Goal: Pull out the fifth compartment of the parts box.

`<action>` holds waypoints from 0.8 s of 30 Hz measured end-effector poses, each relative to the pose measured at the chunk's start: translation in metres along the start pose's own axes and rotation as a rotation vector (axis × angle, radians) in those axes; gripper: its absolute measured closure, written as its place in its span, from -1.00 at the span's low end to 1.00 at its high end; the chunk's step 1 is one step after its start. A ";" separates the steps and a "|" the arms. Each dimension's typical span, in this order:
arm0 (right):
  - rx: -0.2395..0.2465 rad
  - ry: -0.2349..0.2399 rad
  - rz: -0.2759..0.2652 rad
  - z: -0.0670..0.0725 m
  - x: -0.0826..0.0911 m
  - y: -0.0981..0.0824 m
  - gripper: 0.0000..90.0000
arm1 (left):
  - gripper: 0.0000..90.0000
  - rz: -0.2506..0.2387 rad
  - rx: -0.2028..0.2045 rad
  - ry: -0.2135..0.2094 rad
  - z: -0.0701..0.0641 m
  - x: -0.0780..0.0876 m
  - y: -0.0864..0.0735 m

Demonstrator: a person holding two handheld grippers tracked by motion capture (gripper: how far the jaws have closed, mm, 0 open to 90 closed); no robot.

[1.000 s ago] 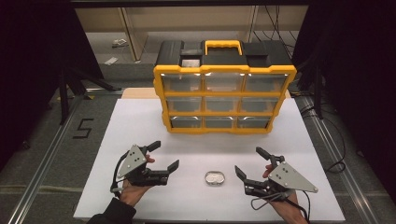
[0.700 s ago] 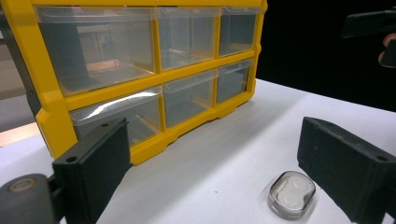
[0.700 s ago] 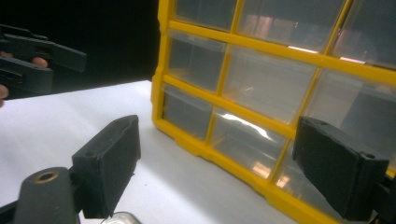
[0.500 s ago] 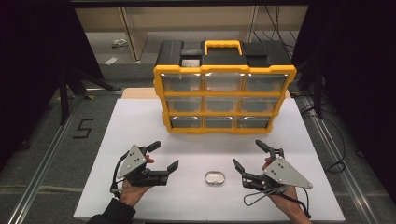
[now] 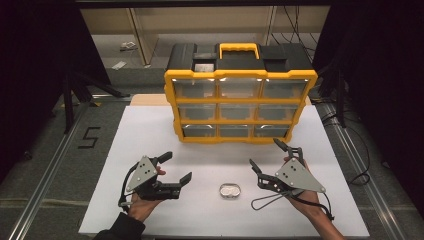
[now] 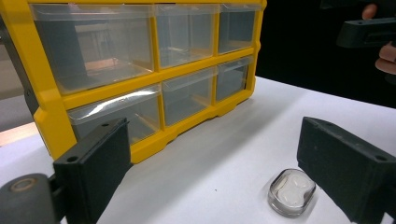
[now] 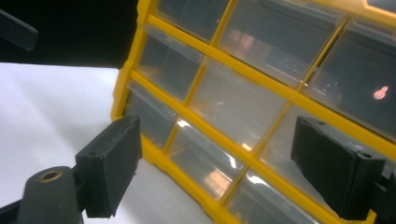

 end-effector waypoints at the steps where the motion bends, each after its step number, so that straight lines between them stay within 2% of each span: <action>1: 0.007 -0.002 -0.002 -0.001 -0.001 0.001 -0.61 | -0.79 0.000 0.001 0.000 0.000 0.000 0.000; 4: 0.026 -0.008 -0.002 -0.002 -0.004 0.002 -0.60 | -0.79 0.000 0.000 0.001 0.000 0.000 0.000; 5: 0.073 -0.019 -0.002 -0.003 -0.007 0.002 -0.59 | -0.79 -0.003 0.005 -0.003 0.000 0.000 0.000; 10: 0.117 -0.027 0.000 -0.004 -0.012 0.003 -0.58 | -0.79 -0.002 0.003 -0.002 0.000 0.000 0.000; 11: 0.142 -0.034 -0.003 -0.005 -0.013 0.004 -0.57 | -0.79 -0.004 0.002 -0.003 0.000 0.000 0.000; 12: 0.205 -0.057 -0.008 -0.005 -0.016 0.006 -0.56 | -0.79 -0.002 0.004 -0.002 0.000 0.000 0.000; 15: 0.276 -0.081 -0.015 -0.006 -0.020 0.009 -0.54 | -0.79 -0.001 0.001 -0.001 0.000 0.000 0.000; 19: 0.315 -0.096 -0.021 -0.006 -0.025 0.012 -0.53 | -0.79 0.004 -0.003 -0.002 -0.001 0.000 -0.001; 21: 0.356 -0.106 -0.023 -0.006 -0.031 0.013 -0.50 | -0.79 0.004 -0.003 -0.002 0.000 0.000 0.000; 24: 0.377 -0.108 -0.019 -0.005 -0.035 0.013 -0.50 | -0.79 0.003 -0.002 -0.003 0.000 0.000 -0.001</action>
Point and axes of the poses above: each handheld gripper's, and its own axes: x roughly backward along the jaws, y roughly out of its top, z roughly to its left, the point moved 4 cm from there along -x, roughly forward along the jaws, and after that the axes turned 8 degrees about -y, right-handed, at the moved point
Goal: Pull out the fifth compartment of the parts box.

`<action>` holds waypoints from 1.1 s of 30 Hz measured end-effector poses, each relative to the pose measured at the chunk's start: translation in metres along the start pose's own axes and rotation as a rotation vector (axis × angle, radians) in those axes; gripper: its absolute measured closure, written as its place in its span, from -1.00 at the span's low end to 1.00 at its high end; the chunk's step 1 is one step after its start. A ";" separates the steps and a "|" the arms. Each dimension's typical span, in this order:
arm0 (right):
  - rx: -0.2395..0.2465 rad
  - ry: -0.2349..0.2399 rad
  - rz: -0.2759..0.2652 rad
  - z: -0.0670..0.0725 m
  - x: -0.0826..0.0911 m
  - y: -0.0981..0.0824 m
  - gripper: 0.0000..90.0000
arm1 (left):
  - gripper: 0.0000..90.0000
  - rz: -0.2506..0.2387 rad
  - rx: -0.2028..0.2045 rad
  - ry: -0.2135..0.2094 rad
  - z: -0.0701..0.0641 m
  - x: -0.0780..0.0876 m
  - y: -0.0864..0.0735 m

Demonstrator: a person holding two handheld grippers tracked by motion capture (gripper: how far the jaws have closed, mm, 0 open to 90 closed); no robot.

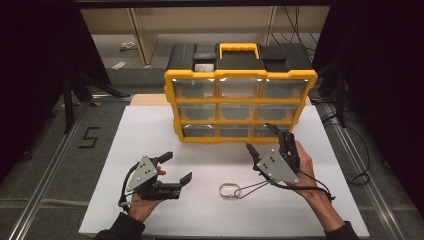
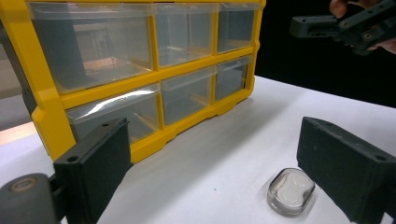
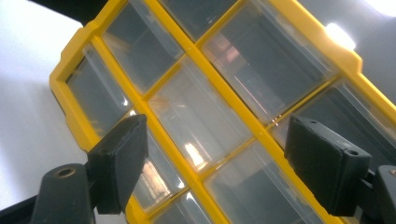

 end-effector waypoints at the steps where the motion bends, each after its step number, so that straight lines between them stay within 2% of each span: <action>1: 0.008 0.001 0.002 0.001 -0.002 0.000 -0.50 | -0.79 0.000 0.000 0.000 0.000 0.000 0.000; 2: 0.040 -0.004 0.005 0.003 -0.006 0.000 -0.50 | -0.79 -0.002 0.001 0.000 0.000 0.000 0.000; 3: 0.052 -0.005 0.006 0.004 -0.007 -0.001 -0.50 | -0.79 -0.002 0.001 0.000 0.000 0.000 0.000; 15: 0.137 -0.046 0.007 0.009 -0.026 0.003 -0.44 | -0.79 -0.001 0.001 -0.001 0.000 0.000 0.000; 18: 0.200 -0.073 0.004 0.010 -0.035 0.004 -0.42 | -0.79 -0.002 0.004 -0.002 0.000 0.000 0.000; 22: 0.242 -0.089 0.012 0.009 -0.042 0.004 -0.39 | -0.79 0.001 0.001 -0.001 0.000 0.000 -0.001; 25: 0.251 -0.103 0.021 0.009 -0.048 0.004 -0.38 | -0.79 0.005 -0.001 -0.002 0.000 0.000 -0.001; 29: 0.319 -0.127 0.022 0.008 -0.055 0.004 -0.36 | -0.79 0.007 -0.001 -0.001 0.001 0.000 -0.001; 33: 0.346 -0.134 0.023 0.008 -0.060 0.004 -0.36 | -0.79 0.007 -0.003 0.002 0.001 0.000 -0.001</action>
Point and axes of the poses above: each handheld gripper's, and its own axes: x roughly backward along the jaws, y roughly out of its top, z roughly to its left, the point moved 4 cm from there along -x, roughly forward along the jaws, and after that the axes turned 8 degrees about -y, right-handed, at the moved point
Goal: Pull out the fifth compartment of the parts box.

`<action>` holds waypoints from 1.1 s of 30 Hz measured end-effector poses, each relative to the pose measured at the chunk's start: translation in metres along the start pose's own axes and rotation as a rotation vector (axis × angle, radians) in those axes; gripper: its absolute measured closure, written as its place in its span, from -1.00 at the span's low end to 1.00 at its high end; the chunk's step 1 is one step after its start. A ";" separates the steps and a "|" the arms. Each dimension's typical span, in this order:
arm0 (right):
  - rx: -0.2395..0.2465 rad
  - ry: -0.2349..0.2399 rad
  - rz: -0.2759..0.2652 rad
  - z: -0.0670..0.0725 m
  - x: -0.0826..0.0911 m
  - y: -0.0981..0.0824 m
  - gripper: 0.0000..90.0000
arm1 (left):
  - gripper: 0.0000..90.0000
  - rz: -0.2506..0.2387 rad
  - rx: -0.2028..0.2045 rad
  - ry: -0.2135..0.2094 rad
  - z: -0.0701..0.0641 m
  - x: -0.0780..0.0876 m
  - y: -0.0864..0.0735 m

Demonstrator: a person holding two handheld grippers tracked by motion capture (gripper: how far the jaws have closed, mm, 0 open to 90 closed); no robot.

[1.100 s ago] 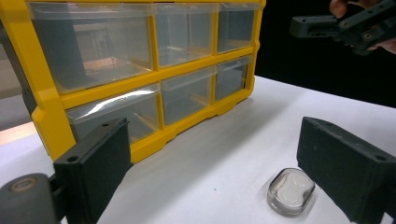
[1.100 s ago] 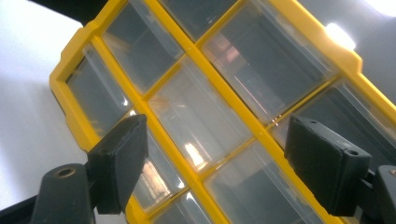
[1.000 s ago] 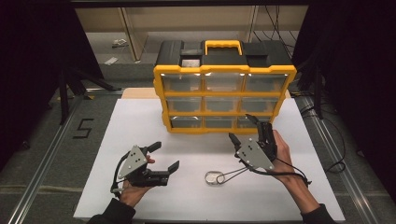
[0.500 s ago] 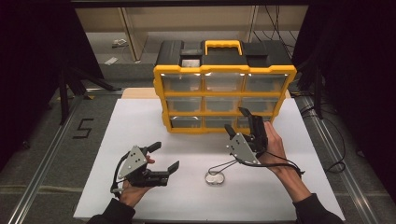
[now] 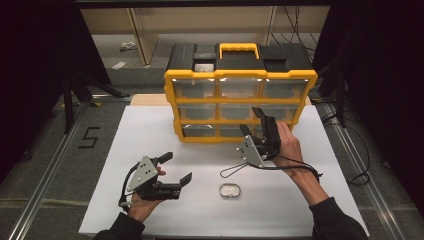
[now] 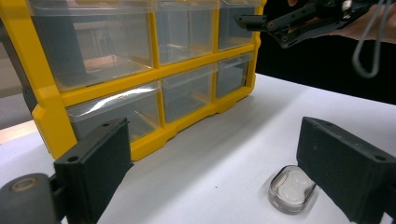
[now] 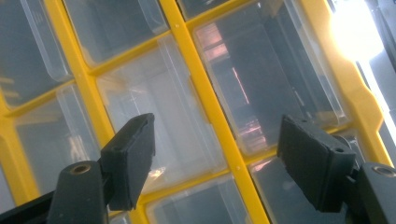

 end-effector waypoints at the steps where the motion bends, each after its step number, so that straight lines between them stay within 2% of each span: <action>1: 0.022 -0.001 0.003 0.001 -0.003 0.000 -0.35 | -0.79 0.000 0.002 0.000 0.000 0.000 0.000; 9: 0.096 -0.018 0.014 0.008 -0.015 -0.002 -0.30 | -0.79 -0.004 0.003 0.000 0.000 0.000 0.000; 18: 0.147 -0.045 0.021 0.011 -0.024 -0.003 -0.20 | -0.78 -0.002 0.000 -0.007 0.000 0.000 0.000; 23: 0.150 -0.055 0.024 0.011 -0.029 -0.002 -0.15 | -0.76 -0.004 0.000 -0.009 0.000 0.000 0.000; 25: 0.183 -0.060 0.024 0.014 -0.032 -0.002 -0.13 | -0.75 -0.005 0.002 -0.006 0.000 0.000 0.000; 33: 0.218 -0.072 0.027 0.018 -0.038 -0.002 -0.05 | -0.75 -0.007 0.000 0.001 0.000 0.001 0.000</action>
Point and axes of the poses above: each handheld gripper's, and its own axes: x roughly backward along the jaws, y roughly out of its top, z roughly to its left, the point moved 4 cm from there along -x, roughly forward along the jaws, and after that the axes turned 8 degrees about -y, right-handed, at the moved point
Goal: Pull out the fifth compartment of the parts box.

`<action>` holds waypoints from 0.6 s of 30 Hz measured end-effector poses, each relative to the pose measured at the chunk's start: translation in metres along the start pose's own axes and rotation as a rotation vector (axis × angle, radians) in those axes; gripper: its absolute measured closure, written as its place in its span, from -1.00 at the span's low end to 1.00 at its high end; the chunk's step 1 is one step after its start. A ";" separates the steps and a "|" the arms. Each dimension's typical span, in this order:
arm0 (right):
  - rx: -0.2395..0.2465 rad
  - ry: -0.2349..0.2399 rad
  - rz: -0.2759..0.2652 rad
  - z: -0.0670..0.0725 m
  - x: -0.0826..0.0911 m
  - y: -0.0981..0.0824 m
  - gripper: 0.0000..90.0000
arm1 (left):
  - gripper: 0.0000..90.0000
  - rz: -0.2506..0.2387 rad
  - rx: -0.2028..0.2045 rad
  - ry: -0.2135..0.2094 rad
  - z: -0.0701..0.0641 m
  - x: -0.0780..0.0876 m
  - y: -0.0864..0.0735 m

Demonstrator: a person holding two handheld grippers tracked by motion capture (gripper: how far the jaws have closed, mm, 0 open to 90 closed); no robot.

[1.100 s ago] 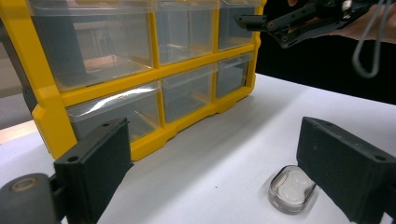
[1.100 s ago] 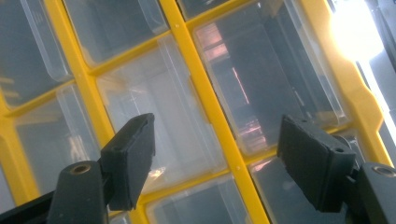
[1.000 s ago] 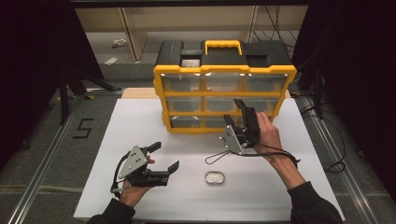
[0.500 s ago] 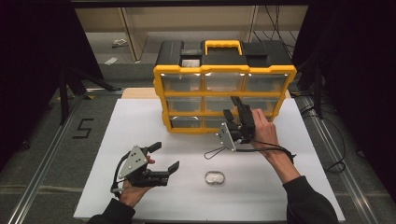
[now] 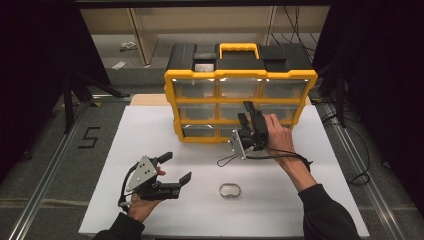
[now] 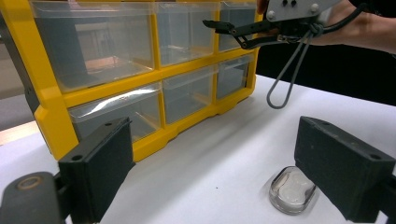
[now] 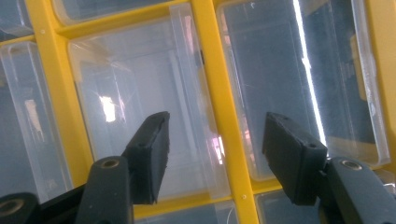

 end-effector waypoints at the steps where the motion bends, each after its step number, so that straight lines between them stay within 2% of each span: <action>1: 0.000 0.000 0.000 0.000 0.000 0.000 -0.05 | -0.75 0.001 -0.001 0.000 0.000 0.000 0.000; 16: 0.017 -0.041 0.002 0.003 -0.007 0.005 0.09 | -0.75 0.003 -0.001 -0.002 -0.001 -0.001 0.000; 18: 0.033 -0.042 0.000 0.004 -0.008 0.006 0.09 | -0.74 0.000 0.006 -0.005 0.000 -0.001 0.000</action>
Point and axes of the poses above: each handheld gripper's, and its own axes: x roughly backward along the jaws, y roughly out of its top, z roughly to its left, the point moved 4 cm from there along -x, roughly forward along the jaws, and after that the axes turned 8 degrees about -y, right-handed, at the moved point
